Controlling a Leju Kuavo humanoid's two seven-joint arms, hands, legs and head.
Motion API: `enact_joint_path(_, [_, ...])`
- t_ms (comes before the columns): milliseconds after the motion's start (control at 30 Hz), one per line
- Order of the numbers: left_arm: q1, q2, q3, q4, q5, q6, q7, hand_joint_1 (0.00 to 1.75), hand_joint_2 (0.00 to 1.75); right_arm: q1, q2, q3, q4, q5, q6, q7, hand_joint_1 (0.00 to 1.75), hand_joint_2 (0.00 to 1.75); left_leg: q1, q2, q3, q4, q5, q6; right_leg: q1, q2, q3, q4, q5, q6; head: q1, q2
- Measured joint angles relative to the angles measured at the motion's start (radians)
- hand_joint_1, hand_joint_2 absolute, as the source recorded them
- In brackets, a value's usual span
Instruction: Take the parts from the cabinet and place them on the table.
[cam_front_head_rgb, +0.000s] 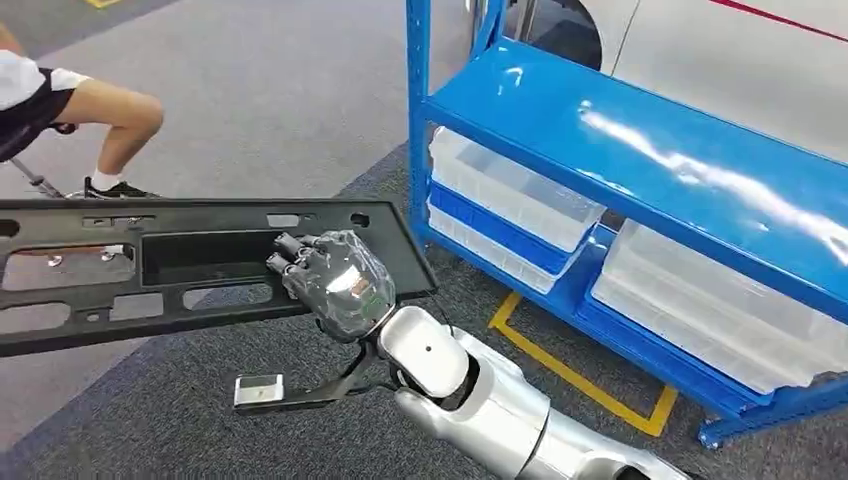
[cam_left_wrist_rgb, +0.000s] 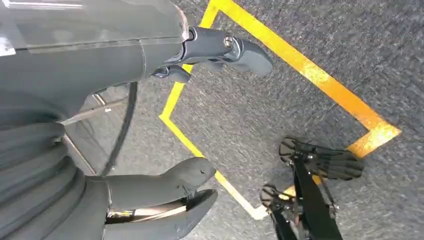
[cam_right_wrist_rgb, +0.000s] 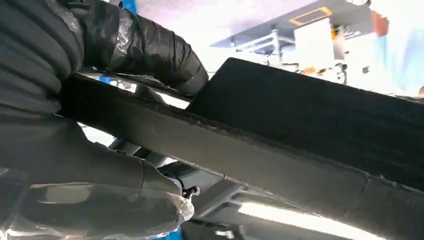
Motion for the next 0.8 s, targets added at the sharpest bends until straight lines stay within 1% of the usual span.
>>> enact_joint_path(33, [0.0,0.0,0.0,0.0,-0.002,0.0,-0.002,0.0,1.75,0.0,0.0,0.0,0.0,0.0,0.0,0.0,1.75,1.75,0.0,-0.013,0.0,0.003,0.0,-0.001,0.0,0.003,0.029,-0.058,0.041,-0.003,0.0,0.0])
enact_joint_path(67, [-0.001,0.0,0.0,0.0,-0.002,0.002,-0.001,0.0,1.75,-0.001,0.0,0.0,-0.002,-0.003,0.0,0.002,1.75,1.75,0.0,-0.028,0.0,0.006,-0.001,-0.003,-0.001,0.014,0.072,-0.147,0.091,-0.008,0.0,0.0])
enact_joint_path(100, [-0.002,0.0,-0.001,0.0,-0.002,0.004,0.0,0.0,1.75,-0.001,0.0,-0.001,-0.004,-0.006,0.001,0.004,1.75,1.75,0.002,-0.04,-0.003,0.011,-0.002,-0.005,-0.002,0.057,0.113,-0.234,0.132,-0.014,0.0,0.0])
enact_joint_path(133, [-0.005,-0.002,-0.001,0.0,-0.002,0.005,0.001,0.0,1.75,-0.001,0.0,-0.001,-0.003,-0.011,0.002,0.004,1.75,1.75,-0.001,-0.05,-0.011,0.017,-0.001,-0.013,-0.005,0.114,0.12,-0.256,0.118,-0.018,-0.001,0.0])
enact_joint_path(167, [-0.011,0.0,-0.001,0.0,-0.001,0.008,0.006,0.0,1.75,-0.001,0.0,-0.002,-0.003,-0.014,0.001,0.004,1.75,1.75,0.001,-0.062,-0.019,0.02,0.001,-0.019,-0.006,0.097,0.117,-0.264,0.124,-0.014,0.0,0.0])
enact_joint_path(200, [-0.009,0.0,-0.001,0.0,0.001,0.008,0.007,0.0,1.75,0.001,0.002,-0.002,-0.003,-0.014,0.0,0.004,1.75,1.75,0.008,-0.073,-0.024,0.017,0.004,-0.027,-0.001,0.087,0.116,-0.264,0.123,-0.015,0.0,0.0])
enact_joint_path(233, [-0.006,0.0,-0.001,0.0,0.005,0.005,0.008,0.0,1.75,0.002,0.003,-0.002,-0.003,-0.014,-0.001,0.003,1.75,1.75,0.011,-0.086,-0.026,0.012,0.008,-0.035,0.004,0.079,0.117,-0.265,0.124,-0.017,0.0,0.0])
enact_joint_path(267, [-0.003,0.001,-0.001,0.0,0.007,0.003,0.008,0.0,1.75,0.001,0.004,-0.002,-0.003,-0.013,-0.003,0.002,1.75,1.75,0.009,-0.1,-0.027,0.007,0.012,-0.044,-0.004,0.064,0.122,-0.276,0.129,-0.025,0.0,0.0])
enact_joint_path(300, [-0.001,0.002,-0.002,0.001,0.008,0.002,0.009,0.0,1.75,0.001,0.006,-0.004,-0.002,-0.007,-0.006,0.002,1.75,1.75,0.013,-0.07,-0.03,0.017,0.007,-0.042,-0.009,0.045,0.129,-0.289,0.137,-0.029,-0.001,0.0])
enact_joint_path(333, [-0.004,0.004,-0.002,0.001,0.01,0.0,0.01,0.0,1.75,0.0,0.009,-0.003,-0.003,-0.001,-0.011,0.002,1.75,1.75,0.003,-0.008,-0.045,0.051,-0.019,-0.046,-0.008,0.035,0.134,-0.295,0.139,-0.034,-0.002,0.0])
enact_joint_path(367, [-0.009,0.004,-0.001,0.001,0.011,0.001,0.01,0.0,1.75,-0.001,0.008,-0.004,-0.003,0.002,-0.017,0.002,1.75,1.75,0.004,0.023,-0.077,0.118,-0.056,-0.052,-0.007,0.019,0.135,-0.296,0.138,-0.037,-0.002,0.0])
enact_joint_path(400, [-0.012,0.004,-0.001,0.001,0.013,0.003,0.01,0.0,1.75,-0.001,0.008,-0.004,-0.002,0.002,-0.018,0.002,1.75,1.75,0.005,0.038,-0.115,0.198,-0.093,-0.056,-0.005,0.002,0.135,-0.294,0.137,-0.037,-0.002,0.0])
enact_joint_path(433, [-0.012,0.003,-0.001,0.001,0.014,0.003,0.011,0.0,1.75,0.002,0.008,-0.004,-0.001,0.003,-0.018,0.002,1.75,1.75,0.006,0.045,-0.151,0.271,-0.121,-0.059,-0.004,-0.013,0.134,-0.293,0.135,-0.037,-0.002,0.0])
enact_joint_path(467, [-0.012,0.002,-0.001,0.001,0.014,0.003,0.011,0.0,1.75,0.005,0.007,-0.004,0.0,0.004,-0.018,0.003,1.75,1.75,0.007,0.048,-0.168,0.31,-0.128,-0.061,-0.003,-0.027,0.133,-0.291,0.133,-0.037,-0.002,0.0])
enact_joint_path(500, [-0.01,0.001,-0.002,0.001,0.013,0.004,0.012,0.0,1.75,0.007,0.007,-0.004,0.001,0.004,-0.017,0.003,1.75,1.75,0.008,0.049,-0.16,0.3,-0.112,-0.063,-0.003,-0.041,0.133,-0.289,0.129,-0.036,-0.002,0.0])
enact_joint_path(533, [-0.008,0.001,-0.002,0.001,0.013,0.007,0.012,0.0,1.75,0.008,0.007,-0.004,0.001,0.004,-0.017,0.004,1.75,1.75,0.009,0.052,-0.132,0.25,-0.08,-0.063,-0.004,-0.053,0.133,-0.286,0.125,-0.034,-0.002,0.0])
enact_joint_path(567, [-0.008,0.002,-0.002,0.001,0.014,0.013,0.013,0.0,1.75,0.008,0.007,-0.004,0.001,0.004,-0.016,0.004,1.75,1.75,0.009,0.062,-0.078,0.157,-0.035,-0.062,-0.004,-0.066,0.135,-0.283,0.121,-0.031,-0.002,0.0])
enact_joint_path(600, [-0.009,0.002,-0.002,0.001,0.013,0.016,0.013,0.0,1.75,0.008,0.007,-0.004,-0.001,0.004,-0.016,0.004,1.75,1.75,0.008,0.089,-0.029,0.072,-0.001,-0.062,-0.004,-0.075,0.138,-0.279,0.116,-0.027,-0.002,0.0])
enact_joint_path(633, [-0.016,-0.002,-0.002,0.001,0.011,0.02,0.013,0.0,1.75,0.008,0.007,-0.004,-0.003,0.005,-0.016,0.006,1.75,1.75,-0.005,0.137,-0.009,0.028,-0.017,-0.056,0.002,-0.085,0.138,-0.277,0.111,-0.021,-0.002,0.0])
enact_joint_path(667, [-0.018,-0.003,-0.002,0.001,0.006,0.021,0.014,0.0,1.75,0.008,0.004,-0.005,-0.004,0.008,-0.018,0.008,1.75,1.75,-0.007,0.117,-0.008,0.023,-0.009,-0.039,0.009,-0.093,0.137,-0.275,0.109,-0.016,0.0,0.0])
enact_joint_path(700, [-0.02,-0.007,-0.006,0.001,0.0,0.025,0.016,0.0,1.75,0.013,0.0,-0.005,-0.01,0.014,-0.02,0.011,1.75,1.75,-0.007,0.105,-0.013,0.026,-0.009,-0.03,0.009,-0.101,0.139,-0.278,0.109,-0.013,-0.002,0.0])
enact_joint_path(767, [-0.021,-0.021,-0.014,0.001,-0.009,0.045,0.02,0.0,1.75,0.026,-0.019,-0.005,-0.023,0.025,-0.027,0.016,1.75,1.75,-0.01,0.083,-0.018,0.025,-0.007,-0.021,0.009,-0.121,0.144,-0.281,0.108,-0.007,-0.001,0.0])
enact_joint_path(800, [-0.022,-0.026,-0.018,0.001,-0.015,0.057,0.024,0.0,1.75,0.033,-0.028,-0.006,-0.032,0.032,-0.033,0.019,1.75,1.75,-0.004,0.073,-0.012,0.02,-0.004,-0.013,0.01,-0.123,0.145,-0.28,0.101,0.002,-0.001,0.0])
